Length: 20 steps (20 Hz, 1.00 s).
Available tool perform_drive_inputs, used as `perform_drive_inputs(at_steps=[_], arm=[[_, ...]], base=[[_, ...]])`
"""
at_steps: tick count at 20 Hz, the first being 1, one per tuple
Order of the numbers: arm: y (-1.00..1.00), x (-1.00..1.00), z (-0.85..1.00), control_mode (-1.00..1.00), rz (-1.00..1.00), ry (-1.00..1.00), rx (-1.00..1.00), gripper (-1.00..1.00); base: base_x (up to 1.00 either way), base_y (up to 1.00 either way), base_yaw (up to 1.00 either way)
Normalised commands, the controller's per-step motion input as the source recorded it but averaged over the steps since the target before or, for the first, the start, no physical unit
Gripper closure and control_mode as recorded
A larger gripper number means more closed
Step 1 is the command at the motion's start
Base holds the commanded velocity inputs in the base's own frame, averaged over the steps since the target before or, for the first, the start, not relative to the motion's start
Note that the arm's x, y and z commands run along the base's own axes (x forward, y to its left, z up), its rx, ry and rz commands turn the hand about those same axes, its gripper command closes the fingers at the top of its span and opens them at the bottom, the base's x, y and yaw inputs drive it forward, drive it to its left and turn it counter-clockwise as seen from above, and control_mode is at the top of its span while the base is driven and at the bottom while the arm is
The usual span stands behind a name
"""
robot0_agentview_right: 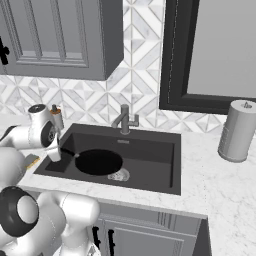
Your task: Pick the pan and sponge and place them into the sink. Then turn on the water.
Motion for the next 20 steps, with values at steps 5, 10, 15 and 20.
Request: perform_drive_inputs(at_steps=[5, 10, 15, 20], arm=[[-0.02, 0.19, -0.11, -1.00, -0.28, 0.06, 0.01, 1.00], [-0.01, 0.24, -0.14, -1.00, -0.28, 0.00, 0.02, 1.00], [-0.16, 0.35, -0.08, -1.00, -0.20, -0.01, 0.04, 1.00], [-0.28, 0.34, 0.00, -1.00, -0.08, -0.05, 0.04, 1.00]], base=[[0.00, 0.00, 0.00], [0.00, 0.00, 0.00], [0.00, 0.00, 0.00], [0.00, 0.00, 0.00]])
